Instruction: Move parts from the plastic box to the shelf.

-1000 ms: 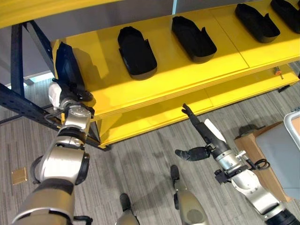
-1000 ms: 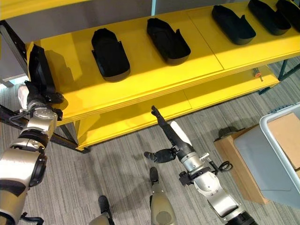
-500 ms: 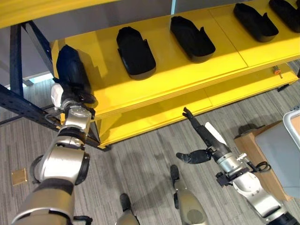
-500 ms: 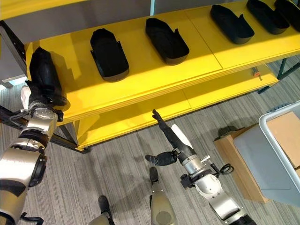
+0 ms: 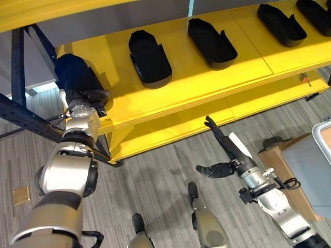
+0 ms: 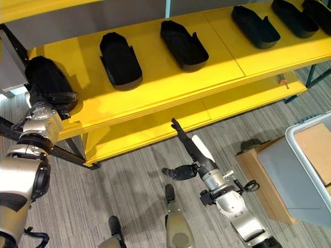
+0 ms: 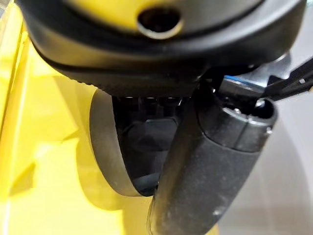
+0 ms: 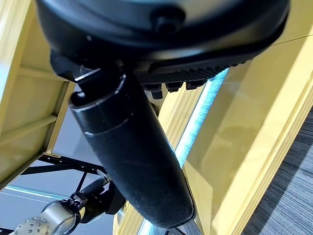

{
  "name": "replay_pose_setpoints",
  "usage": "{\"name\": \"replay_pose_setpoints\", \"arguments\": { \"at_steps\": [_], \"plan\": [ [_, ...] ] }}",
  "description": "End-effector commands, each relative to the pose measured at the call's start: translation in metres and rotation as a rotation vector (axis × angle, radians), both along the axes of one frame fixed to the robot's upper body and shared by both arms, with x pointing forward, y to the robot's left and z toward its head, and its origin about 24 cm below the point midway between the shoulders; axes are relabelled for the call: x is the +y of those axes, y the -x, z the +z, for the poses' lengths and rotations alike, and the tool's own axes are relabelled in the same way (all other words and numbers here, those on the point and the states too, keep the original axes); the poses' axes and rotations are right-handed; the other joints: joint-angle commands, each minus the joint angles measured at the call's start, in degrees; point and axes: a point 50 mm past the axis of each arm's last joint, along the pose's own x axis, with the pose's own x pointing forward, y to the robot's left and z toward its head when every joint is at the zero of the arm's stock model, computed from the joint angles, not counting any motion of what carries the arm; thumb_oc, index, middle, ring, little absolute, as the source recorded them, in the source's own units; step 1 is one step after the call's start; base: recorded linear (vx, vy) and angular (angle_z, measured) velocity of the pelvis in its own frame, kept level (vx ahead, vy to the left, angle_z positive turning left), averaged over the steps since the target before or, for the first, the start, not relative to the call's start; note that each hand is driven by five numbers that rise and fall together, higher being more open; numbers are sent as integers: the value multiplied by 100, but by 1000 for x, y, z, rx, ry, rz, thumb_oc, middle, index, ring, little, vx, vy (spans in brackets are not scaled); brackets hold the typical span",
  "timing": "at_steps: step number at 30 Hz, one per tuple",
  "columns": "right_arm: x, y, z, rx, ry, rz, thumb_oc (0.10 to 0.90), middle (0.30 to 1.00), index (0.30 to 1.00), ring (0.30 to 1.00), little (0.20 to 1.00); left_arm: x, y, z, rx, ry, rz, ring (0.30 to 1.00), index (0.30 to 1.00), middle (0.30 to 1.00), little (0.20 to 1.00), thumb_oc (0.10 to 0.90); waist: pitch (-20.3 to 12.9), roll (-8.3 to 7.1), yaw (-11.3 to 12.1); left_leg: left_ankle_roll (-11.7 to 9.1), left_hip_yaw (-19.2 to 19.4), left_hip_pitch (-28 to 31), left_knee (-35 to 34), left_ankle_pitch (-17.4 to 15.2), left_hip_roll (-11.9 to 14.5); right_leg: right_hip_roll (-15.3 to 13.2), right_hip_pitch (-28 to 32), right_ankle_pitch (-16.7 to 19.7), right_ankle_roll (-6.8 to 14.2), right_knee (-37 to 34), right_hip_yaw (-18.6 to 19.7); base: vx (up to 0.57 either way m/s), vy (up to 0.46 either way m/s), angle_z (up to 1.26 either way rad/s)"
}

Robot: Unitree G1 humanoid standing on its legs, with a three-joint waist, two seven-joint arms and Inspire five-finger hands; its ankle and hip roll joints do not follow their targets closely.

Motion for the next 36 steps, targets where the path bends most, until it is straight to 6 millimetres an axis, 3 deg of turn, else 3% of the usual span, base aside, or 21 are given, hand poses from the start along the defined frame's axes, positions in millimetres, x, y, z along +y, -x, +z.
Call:
{"name": "replay_pose_setpoints", "arguments": {
  "at_steps": [1, 5, 8, 14, 19, 24, 28, 36],
  "plan": [
    [-10, -2, 34, -186, -59, -39, 900, 1000, 1000, 1000, 1000, 1, -1, 93, -279, -183, -4, 1000, 1000, 1000, 1000, 900, -438, 6, 58, -20, -165, -83, 682, -354, 243, -719, 421, -870, 624, 645, 42, 0, 0, 0],
    [-10, -2, 34, -186, -55, -35, 900, 1000, 1000, 1000, 1000, 4, 1, 100, -248, -307, 21, 1000, 1000, 1000, 1000, 900, -466, 20, 82, -10, -177, -49, 673, -359, 229, -722, 482, -881, 626, 639, 20, 10, -1, 2],
    [-13, 0, 33, -177, -45, -37, 900, 1000, 1000, 1000, 1000, 7, 4, 109, -195, -537, 34, 1000, 1000, 1000, 1000, 900, -489, 54, 121, -2, -184, 3, 646, -358, 218, -719, 541, -900, 624, 630, -7, 11, 0, 3],
    [-16, 0, 36, -190, -55, -38, 900, 1000, 1000, 1000, 1000, 10, 9, 116, -131, -814, 34, 1000, 1000, 1000, 1000, 900, -494, 99, 177, 17, -194, 58, 611, -355, 197, -729, 609, -910, 631, 611, -27, 0, 0, 0],
    [-17, 0, 35, -187, -64, -43, 900, 1000, 1000, 1000, 1000, 14, 13, 114, -111, -901, 28, 1000, 1000, 1000, 1000, 900, -501, 121, 213, 25, -209, 82, 608, -359, 199, -736, 654, -925, 633, 615, -36, 0, 0, 0],
    [-18, 0, 35, -187, -77, -56, 900, 1000, 1000, 1000, 1000, 2, 20, 117, -206, -999, -6, 1000, 1000, 1000, 1000, 900, -502, 140, 270, 24, -233, 119, 590, -355, 194, -744, 739, -929, 623, 589, -88, -11, 1, 5],
    [-21, 1, 32, -186, -95, -87, 900, 1000, 1000, 1000, 1000, -22, 34, 107, -385, -997, -102, 1000, 1000, 1000, 1000, 900, -499, 117, 369, 28, -242, 173, 512, -343, 201, -748, 846, -914, 599, 504, -147, -14, 0, 2],
    [-26, 1, 30, -187, -102, -137, 900, 1000, 1000, 1000, 1000, -47, 69, 51, -532, -804, -243, 1000, 1000, 1000, 1000, 900, -608, 96, 425, 18, -191, 295, 262, -248, 235, -691, 983, -793, 555, 213, -205, -6, 5, 3]
  ]
}}
